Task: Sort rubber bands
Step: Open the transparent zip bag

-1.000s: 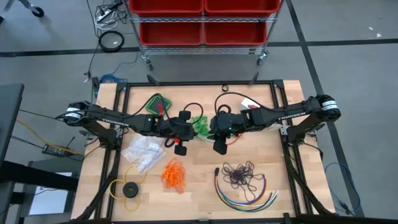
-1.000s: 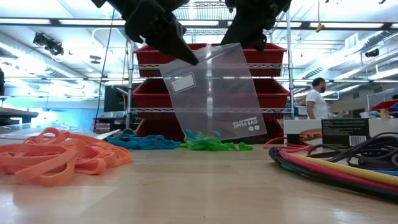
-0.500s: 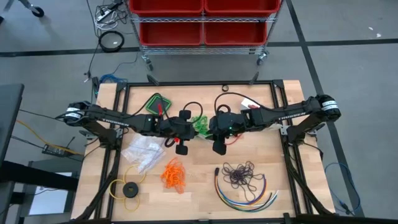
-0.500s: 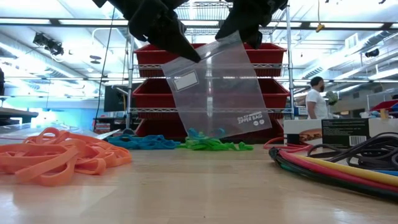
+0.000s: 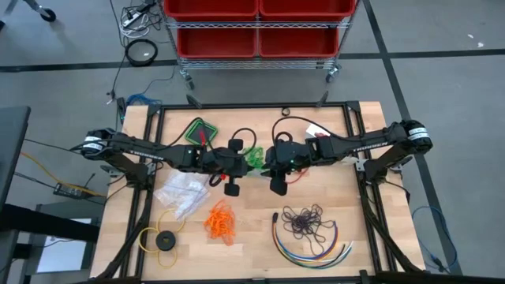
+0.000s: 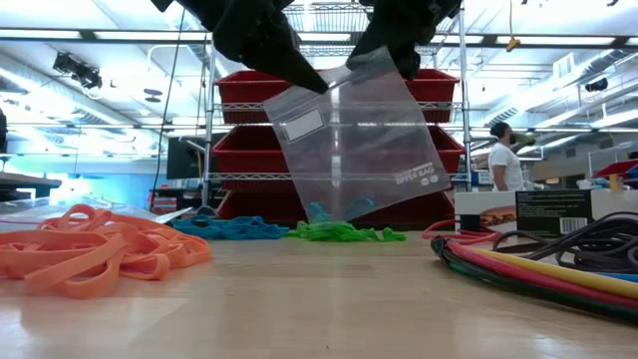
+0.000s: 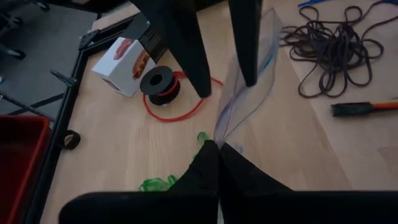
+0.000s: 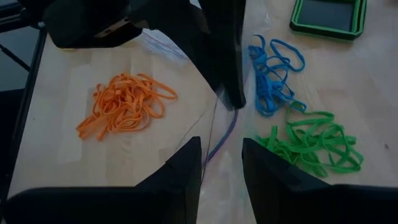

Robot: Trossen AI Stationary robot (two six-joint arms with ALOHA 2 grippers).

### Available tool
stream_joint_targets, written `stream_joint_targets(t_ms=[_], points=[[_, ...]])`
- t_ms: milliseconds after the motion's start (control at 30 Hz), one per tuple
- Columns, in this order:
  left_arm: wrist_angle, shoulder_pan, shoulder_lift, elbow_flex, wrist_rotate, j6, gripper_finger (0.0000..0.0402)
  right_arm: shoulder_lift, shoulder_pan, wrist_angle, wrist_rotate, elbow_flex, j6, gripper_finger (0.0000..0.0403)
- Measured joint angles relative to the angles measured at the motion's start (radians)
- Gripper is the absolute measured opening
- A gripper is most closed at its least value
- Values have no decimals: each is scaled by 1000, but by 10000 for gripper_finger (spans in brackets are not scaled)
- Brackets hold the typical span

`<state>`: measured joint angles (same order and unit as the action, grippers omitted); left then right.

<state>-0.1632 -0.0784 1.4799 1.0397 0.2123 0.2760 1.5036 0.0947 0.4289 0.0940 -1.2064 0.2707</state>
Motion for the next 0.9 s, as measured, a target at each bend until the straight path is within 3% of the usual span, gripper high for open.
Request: stream_joint_targets(t_ms=[233, 667, 900], points=[[-60, 0, 0, 0, 0, -19, 0, 0, 2, 73, 1, 0, 16, 105], [47, 0, 0, 0, -6, -18, 0, 0, 2, 16, -19, 0, -2, 105], [4, 9, 0, 0, -1, -19, 0, 0, 0, 18, -44, 0, -2, 105]])
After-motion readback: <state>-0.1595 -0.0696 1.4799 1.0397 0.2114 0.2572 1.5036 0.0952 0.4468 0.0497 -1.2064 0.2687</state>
